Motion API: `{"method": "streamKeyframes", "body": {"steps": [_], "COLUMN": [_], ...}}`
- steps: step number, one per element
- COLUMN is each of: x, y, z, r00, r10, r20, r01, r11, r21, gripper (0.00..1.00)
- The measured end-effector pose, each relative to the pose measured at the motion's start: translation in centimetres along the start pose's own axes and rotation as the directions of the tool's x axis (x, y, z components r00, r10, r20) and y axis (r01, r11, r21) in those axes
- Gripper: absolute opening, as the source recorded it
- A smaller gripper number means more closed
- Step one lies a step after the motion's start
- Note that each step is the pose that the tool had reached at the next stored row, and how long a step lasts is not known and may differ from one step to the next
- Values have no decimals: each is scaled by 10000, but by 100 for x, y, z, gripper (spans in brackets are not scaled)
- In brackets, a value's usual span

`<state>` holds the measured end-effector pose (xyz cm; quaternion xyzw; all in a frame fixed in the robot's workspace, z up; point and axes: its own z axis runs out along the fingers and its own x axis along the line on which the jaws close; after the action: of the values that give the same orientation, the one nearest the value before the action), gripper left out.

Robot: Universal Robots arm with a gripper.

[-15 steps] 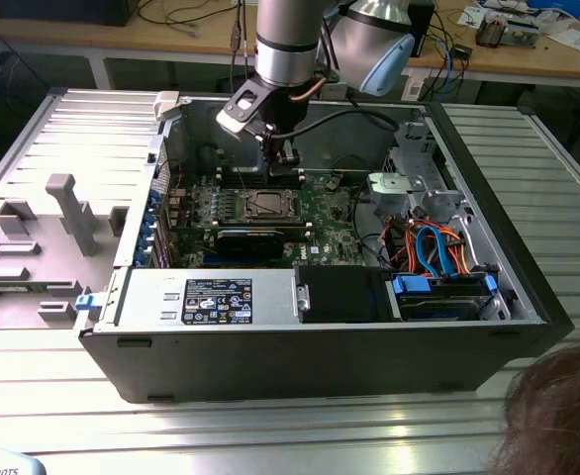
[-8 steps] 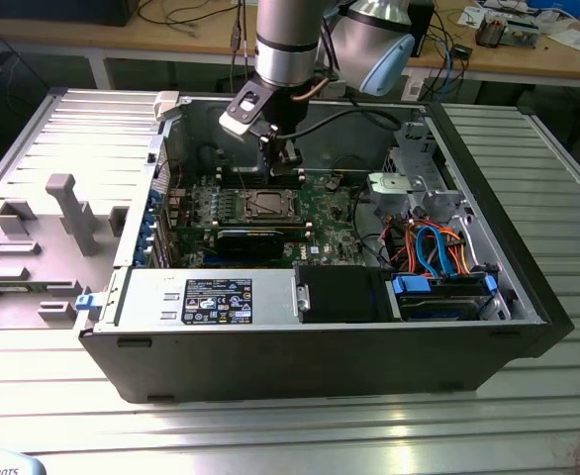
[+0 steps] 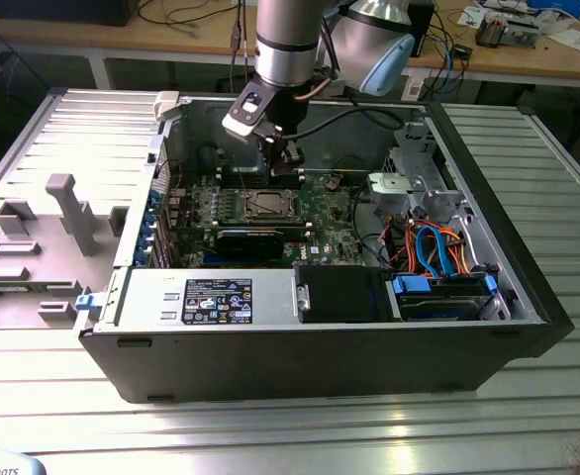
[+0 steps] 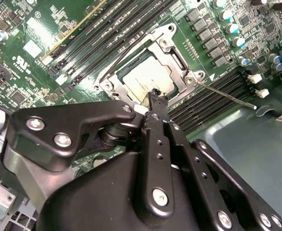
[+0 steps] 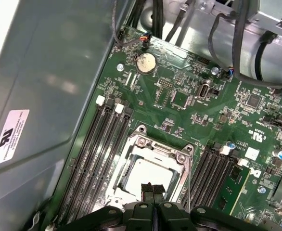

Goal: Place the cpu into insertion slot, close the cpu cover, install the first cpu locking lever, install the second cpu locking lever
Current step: 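Install the first cpu locking lever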

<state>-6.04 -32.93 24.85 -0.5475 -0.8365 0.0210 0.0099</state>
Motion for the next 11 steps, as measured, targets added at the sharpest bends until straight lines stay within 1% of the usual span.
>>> {"method": "streamKeyframes", "body": {"steps": [3,6,11], "x": [0,0,0], "y": [0,0,0], "z": [0,0,0], "r00": [9997,9979,9956], "r10": [-240,-640,-939], "r20": [11,29,44], "r01": [240,640,939], "r11": [9997,9979,9956], "r21": [-1,-3,-4], "gripper": [11,11,11]}}
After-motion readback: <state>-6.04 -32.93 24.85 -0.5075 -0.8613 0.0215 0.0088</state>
